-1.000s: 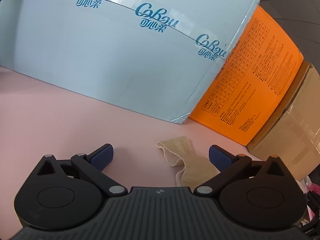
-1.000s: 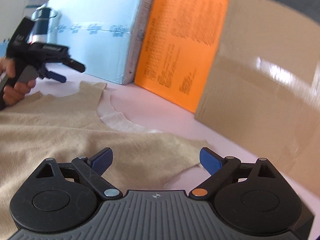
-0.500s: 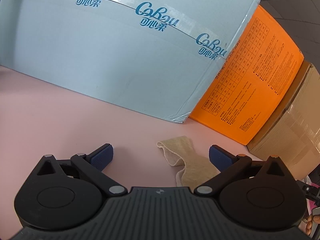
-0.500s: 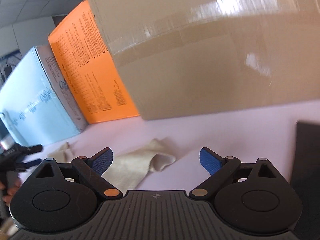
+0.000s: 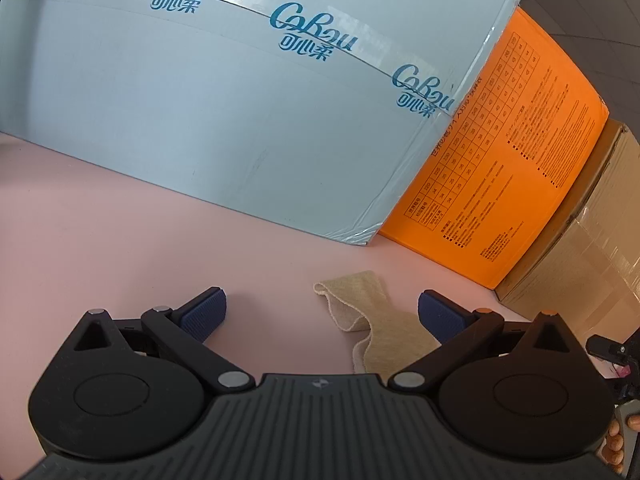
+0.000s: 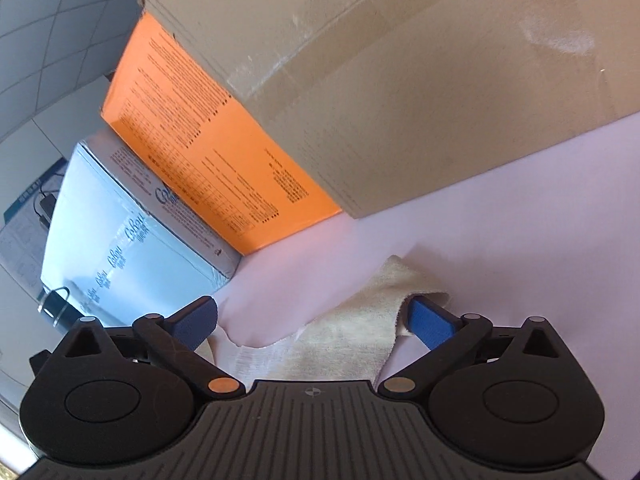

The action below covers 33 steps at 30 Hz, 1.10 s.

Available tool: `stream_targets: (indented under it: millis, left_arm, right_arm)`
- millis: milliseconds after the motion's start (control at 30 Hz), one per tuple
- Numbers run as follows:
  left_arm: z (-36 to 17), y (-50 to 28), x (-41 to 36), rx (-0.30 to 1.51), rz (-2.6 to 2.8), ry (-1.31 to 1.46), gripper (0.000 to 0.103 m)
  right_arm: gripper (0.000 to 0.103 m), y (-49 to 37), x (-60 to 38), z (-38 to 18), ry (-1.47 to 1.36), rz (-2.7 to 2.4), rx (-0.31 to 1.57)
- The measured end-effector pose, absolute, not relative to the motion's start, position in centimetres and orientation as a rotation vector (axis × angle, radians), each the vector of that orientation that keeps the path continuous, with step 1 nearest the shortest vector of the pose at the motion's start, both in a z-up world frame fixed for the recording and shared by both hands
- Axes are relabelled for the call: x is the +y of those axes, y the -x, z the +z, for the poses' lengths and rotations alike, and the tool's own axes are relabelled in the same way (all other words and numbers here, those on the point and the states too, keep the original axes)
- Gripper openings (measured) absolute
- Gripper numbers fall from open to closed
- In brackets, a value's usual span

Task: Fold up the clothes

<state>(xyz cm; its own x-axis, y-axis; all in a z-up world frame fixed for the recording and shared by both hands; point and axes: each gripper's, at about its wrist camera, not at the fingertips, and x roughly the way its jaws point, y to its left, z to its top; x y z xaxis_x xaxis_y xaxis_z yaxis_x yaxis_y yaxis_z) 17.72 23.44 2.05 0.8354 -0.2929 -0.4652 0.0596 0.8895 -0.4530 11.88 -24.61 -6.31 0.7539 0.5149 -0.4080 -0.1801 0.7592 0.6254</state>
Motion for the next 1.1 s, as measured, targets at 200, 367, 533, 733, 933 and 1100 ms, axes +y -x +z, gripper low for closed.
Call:
stream_targets:
  millis: [200,367,533,733,933,1100]
  left_arm:
    - [1.9,-17.8,23.5,0.554,-0.194,0.443,0.103]
    - [1.8,-17.8,23.5,0.554,-0.194,0.445,0.103]
    - [1.8,-17.8,23.5,0.553,-0.193,0.447,0.103]
    - [1.8,-17.7,23.6,0.550,-0.195,0.459,0.103]
    - [0.7,-17.9,24.3,0.528,-0.223,0.548,0.103]
    - [0.2,-18.1,24.6,0.512,-0.256,0.588,0.103]
  right_arm:
    - [0.103,-13.1,-23.1,-4.1,-0.459,0.432,0.460]
    - [0.103,-14.3,-23.3,-4.8,-0.463,0.428,0.522]
    - [0.103,-14.1,-24.2,-6.4,-0.532,0.409,0.579]
    - [0.103,-12.7,-25.0,-6.1,-0.552,0.364,0.588]
    - [0.103,-9.7,-24.5,-4.3,-0.483,0.154,0.551]
    - [0.103,-5.7,-22.1,-4.2,-0.628,0.383,0.442]
